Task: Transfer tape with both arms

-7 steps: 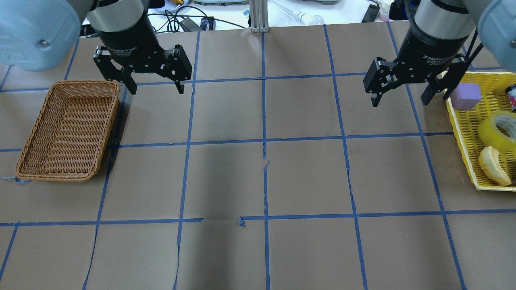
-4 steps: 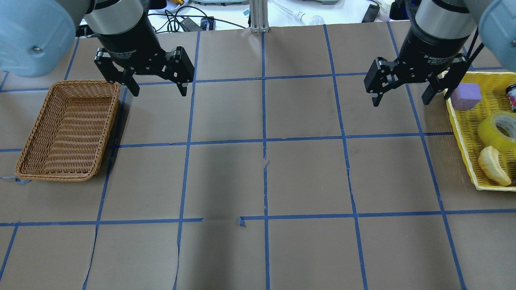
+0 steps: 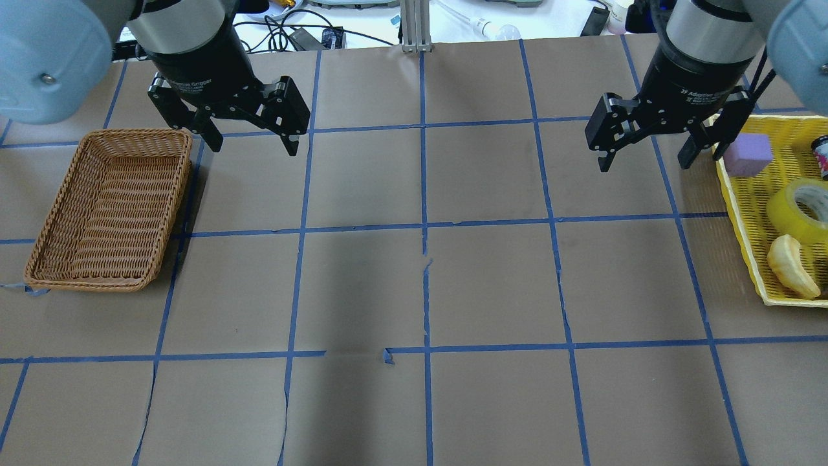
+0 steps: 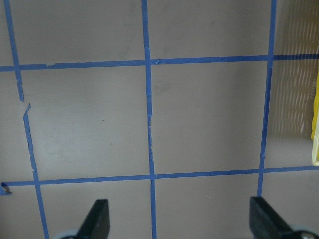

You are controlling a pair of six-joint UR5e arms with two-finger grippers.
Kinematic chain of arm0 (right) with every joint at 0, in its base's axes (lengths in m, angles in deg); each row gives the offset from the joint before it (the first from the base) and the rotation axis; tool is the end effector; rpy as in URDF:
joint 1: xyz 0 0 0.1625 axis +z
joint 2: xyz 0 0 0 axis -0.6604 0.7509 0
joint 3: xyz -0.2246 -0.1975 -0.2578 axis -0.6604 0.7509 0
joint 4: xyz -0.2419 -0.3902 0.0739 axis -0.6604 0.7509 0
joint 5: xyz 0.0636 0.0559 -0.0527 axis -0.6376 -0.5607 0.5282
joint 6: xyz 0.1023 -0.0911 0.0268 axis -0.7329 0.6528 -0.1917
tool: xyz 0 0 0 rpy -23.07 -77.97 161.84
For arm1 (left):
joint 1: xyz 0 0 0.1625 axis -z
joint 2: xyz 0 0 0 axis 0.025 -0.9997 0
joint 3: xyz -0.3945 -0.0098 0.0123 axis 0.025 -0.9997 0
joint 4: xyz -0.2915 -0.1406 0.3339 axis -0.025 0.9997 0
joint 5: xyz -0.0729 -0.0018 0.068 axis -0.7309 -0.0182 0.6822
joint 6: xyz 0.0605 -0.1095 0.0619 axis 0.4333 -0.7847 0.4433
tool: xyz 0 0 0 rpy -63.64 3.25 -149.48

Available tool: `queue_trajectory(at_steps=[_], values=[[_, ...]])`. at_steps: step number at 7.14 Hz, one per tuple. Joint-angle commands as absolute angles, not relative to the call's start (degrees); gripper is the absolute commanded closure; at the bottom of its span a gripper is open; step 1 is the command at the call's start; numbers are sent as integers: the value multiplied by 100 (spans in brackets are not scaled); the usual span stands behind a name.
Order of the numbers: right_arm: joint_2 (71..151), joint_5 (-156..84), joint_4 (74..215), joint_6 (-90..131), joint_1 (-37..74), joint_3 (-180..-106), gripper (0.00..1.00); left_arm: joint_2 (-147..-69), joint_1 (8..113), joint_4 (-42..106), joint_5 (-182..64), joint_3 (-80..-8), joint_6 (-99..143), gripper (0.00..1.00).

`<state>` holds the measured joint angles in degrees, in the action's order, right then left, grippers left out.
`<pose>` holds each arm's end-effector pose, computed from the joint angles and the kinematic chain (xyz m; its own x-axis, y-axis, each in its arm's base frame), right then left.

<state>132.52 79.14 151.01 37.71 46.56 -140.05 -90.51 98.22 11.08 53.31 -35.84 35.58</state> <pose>0.1086 -0.5256 0.4258 -0.9989 0.0271 0.0376 0.0301 0.9963 0.0810 -0.1967 -0.5387 0.4563 -0.9952 0.0968 -0.0112 0.0967 0.9953 0.0076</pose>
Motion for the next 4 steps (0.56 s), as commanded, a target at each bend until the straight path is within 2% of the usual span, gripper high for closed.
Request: queue_trajectory(at_steps=[1, 4], values=[[13252, 7915, 15107, 3777, 4656, -14005, 0, -9015, 9828, 1116, 5330, -3612, 3558, 0], [13244, 7924, 15098, 3778, 4656, -14023, 0, -9006, 9828, 1133, 5338, -3621, 3558, 0]])
